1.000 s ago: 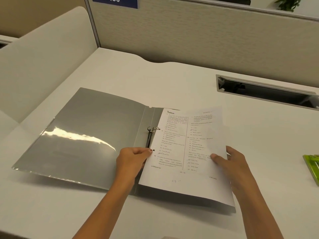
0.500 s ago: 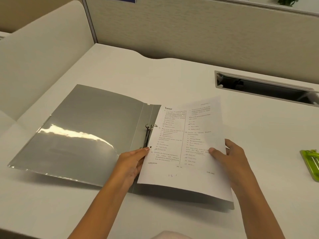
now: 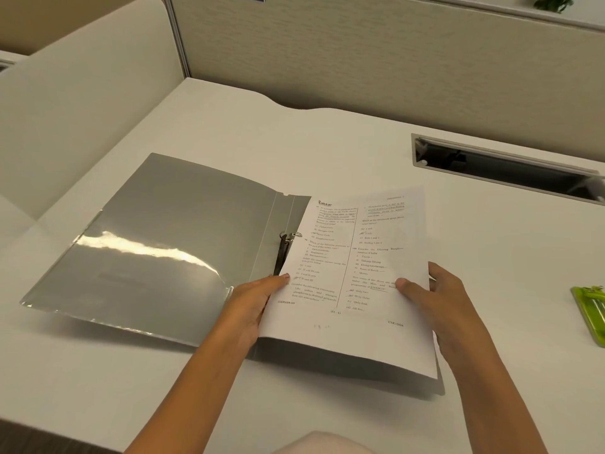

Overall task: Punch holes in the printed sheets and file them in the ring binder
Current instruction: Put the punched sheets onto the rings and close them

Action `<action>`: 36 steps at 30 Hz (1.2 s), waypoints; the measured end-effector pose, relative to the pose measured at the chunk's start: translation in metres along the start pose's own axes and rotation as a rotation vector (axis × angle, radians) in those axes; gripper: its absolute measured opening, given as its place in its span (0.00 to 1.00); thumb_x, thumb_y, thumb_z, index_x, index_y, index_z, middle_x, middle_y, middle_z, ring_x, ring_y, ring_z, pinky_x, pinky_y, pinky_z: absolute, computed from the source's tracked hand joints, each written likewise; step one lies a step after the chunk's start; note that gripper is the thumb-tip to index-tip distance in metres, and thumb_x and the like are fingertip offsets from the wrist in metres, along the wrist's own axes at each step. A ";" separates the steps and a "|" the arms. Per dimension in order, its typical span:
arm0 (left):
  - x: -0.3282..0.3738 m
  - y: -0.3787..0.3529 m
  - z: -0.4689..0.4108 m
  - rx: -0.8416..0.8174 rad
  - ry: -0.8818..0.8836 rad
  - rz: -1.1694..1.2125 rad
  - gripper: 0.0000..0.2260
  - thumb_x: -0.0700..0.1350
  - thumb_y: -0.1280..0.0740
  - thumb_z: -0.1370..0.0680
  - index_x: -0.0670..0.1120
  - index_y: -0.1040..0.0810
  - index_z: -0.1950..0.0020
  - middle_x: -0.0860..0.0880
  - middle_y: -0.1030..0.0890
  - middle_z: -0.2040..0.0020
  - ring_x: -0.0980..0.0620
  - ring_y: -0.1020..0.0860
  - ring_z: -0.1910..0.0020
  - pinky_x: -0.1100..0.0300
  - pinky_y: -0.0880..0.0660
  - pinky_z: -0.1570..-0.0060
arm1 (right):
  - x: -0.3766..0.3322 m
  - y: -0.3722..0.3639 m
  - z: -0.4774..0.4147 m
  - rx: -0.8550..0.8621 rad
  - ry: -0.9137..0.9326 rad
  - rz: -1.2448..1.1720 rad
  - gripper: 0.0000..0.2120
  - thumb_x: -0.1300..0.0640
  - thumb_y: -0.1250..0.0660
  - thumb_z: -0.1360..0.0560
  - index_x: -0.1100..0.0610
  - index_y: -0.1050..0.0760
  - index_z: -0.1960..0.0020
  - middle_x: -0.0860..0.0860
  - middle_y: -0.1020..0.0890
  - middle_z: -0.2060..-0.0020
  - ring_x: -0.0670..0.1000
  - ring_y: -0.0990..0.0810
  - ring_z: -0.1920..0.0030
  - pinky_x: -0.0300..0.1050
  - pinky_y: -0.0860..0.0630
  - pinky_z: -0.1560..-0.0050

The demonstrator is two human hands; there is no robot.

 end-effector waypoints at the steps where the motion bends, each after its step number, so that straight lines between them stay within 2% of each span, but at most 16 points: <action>1: 0.000 0.000 0.000 -0.003 0.001 -0.001 0.05 0.45 0.30 0.25 0.43 0.20 0.55 0.46 0.14 0.63 0.48 0.17 0.66 0.60 0.22 0.72 | 0.000 0.000 0.000 -0.005 -0.003 0.000 0.16 0.61 0.32 0.25 0.54 0.25 0.38 0.52 0.17 0.46 0.57 0.17 0.50 0.58 0.21 0.44; 9: -0.003 0.003 0.001 -0.017 0.011 0.024 0.07 0.43 0.28 0.27 0.41 0.19 0.51 0.43 0.14 0.57 0.45 0.16 0.60 0.56 0.20 0.71 | -0.005 0.001 0.005 -0.028 0.017 -0.007 0.16 0.62 0.32 0.24 0.55 0.25 0.38 0.52 0.17 0.46 0.56 0.17 0.49 0.51 0.21 0.48; 16: -0.008 0.000 0.003 -0.019 -0.019 0.047 0.07 0.42 0.28 0.27 0.41 0.19 0.52 0.43 0.14 0.57 0.47 0.15 0.64 0.58 0.20 0.71 | -0.009 0.004 0.006 0.005 0.038 0.040 0.15 0.60 0.32 0.24 0.55 0.26 0.38 0.53 0.18 0.45 0.57 0.17 0.49 0.57 0.21 0.45; 25: -0.012 -0.003 0.000 0.002 -0.054 0.042 0.07 0.42 0.28 0.27 0.41 0.19 0.51 0.43 0.14 0.56 0.45 0.15 0.58 0.54 0.18 0.62 | -0.008 0.003 0.004 0.020 0.042 0.091 0.16 0.57 0.32 0.24 0.54 0.27 0.37 0.52 0.18 0.44 0.58 0.18 0.48 0.59 0.22 0.43; 29: -0.012 -0.002 0.002 0.082 -0.180 -0.133 0.01 0.43 0.30 0.25 0.46 0.19 0.55 0.45 0.14 0.55 0.46 0.16 0.57 0.54 0.19 0.59 | -0.006 0.002 0.004 0.035 0.042 0.124 0.15 0.57 0.32 0.25 0.54 0.26 0.38 0.52 0.18 0.45 0.57 0.18 0.49 0.59 0.21 0.44; 32: -0.013 -0.002 0.003 0.117 -0.222 -0.222 0.01 0.43 0.30 0.24 0.48 0.19 0.54 0.49 0.15 0.56 0.49 0.16 0.58 0.56 0.19 0.60 | -0.005 0.001 0.003 0.068 0.061 0.193 0.16 0.57 0.32 0.25 0.54 0.27 0.38 0.53 0.19 0.43 0.58 0.19 0.47 0.59 0.22 0.44; 35: -0.011 0.000 0.003 0.171 -0.293 -0.362 0.04 0.45 0.29 0.25 0.48 0.20 0.52 0.52 0.17 0.57 0.50 0.17 0.57 0.51 0.19 0.54 | -0.005 0.000 0.001 0.124 0.092 0.287 0.17 0.57 0.33 0.24 0.55 0.27 0.36 0.53 0.20 0.42 0.59 0.19 0.47 0.56 0.22 0.44; 36: -0.010 0.000 0.005 0.200 -0.331 -0.441 0.04 0.47 0.28 0.26 0.49 0.21 0.53 0.54 0.18 0.59 0.52 0.18 0.58 0.53 0.19 0.56 | -0.005 0.000 -0.001 0.139 0.097 0.317 0.18 0.57 0.33 0.24 0.56 0.28 0.35 0.53 0.20 0.41 0.58 0.20 0.47 0.54 0.22 0.44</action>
Point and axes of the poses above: each hand's wrist, its own z-axis away from the middle knuckle, its own y-axis out of the back of the hand, x = y × z, the point moved 3 cm from there along -z, towards the middle knuckle
